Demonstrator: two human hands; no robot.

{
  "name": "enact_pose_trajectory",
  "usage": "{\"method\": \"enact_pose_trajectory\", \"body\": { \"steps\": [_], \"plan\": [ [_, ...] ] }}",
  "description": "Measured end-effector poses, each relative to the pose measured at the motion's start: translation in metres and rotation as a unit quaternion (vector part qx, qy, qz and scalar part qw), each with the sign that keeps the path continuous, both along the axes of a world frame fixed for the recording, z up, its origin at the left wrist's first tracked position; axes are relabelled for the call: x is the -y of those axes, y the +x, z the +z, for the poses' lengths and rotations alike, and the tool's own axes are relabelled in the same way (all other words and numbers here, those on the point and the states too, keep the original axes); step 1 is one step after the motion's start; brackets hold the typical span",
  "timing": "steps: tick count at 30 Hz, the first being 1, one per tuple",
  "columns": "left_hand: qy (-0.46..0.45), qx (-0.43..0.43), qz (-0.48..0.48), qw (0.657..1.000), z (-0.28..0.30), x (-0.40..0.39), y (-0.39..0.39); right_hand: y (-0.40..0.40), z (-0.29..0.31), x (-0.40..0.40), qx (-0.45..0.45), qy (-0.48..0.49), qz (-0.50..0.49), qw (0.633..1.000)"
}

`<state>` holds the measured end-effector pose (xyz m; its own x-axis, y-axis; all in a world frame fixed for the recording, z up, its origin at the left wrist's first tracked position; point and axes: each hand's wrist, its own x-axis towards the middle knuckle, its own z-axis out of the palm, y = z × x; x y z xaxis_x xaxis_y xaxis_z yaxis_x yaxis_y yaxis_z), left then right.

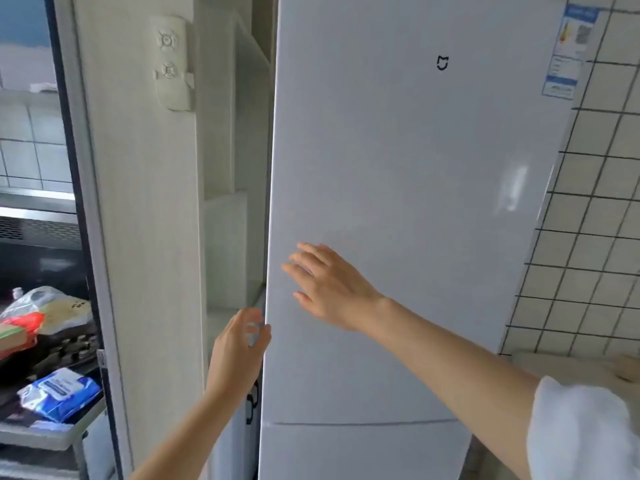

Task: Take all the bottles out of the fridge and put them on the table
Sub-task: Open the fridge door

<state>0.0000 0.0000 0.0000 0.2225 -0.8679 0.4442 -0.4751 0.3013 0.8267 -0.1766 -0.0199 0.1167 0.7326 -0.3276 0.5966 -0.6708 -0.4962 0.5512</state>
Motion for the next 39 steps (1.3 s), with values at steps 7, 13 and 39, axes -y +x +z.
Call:
{"method": "enact_pose_trajectory", "body": {
  "steps": [7,13,39],
  "plan": [
    [0.025,-0.052,-0.089,0.994,0.009,0.08,0.0,0.026,0.031,0.093,-0.126,-0.11,0.017,0.986],
    [0.04,-0.074,-0.144,0.986,-0.002,0.106,0.007,0.044,0.03,0.117,-0.148,-0.141,0.003,0.979],
    [0.0,-0.117,-0.107,0.987,-0.006,-0.061,-0.022,0.018,0.002,-0.042,-0.022,-0.103,0.063,0.992]
  ]
}}
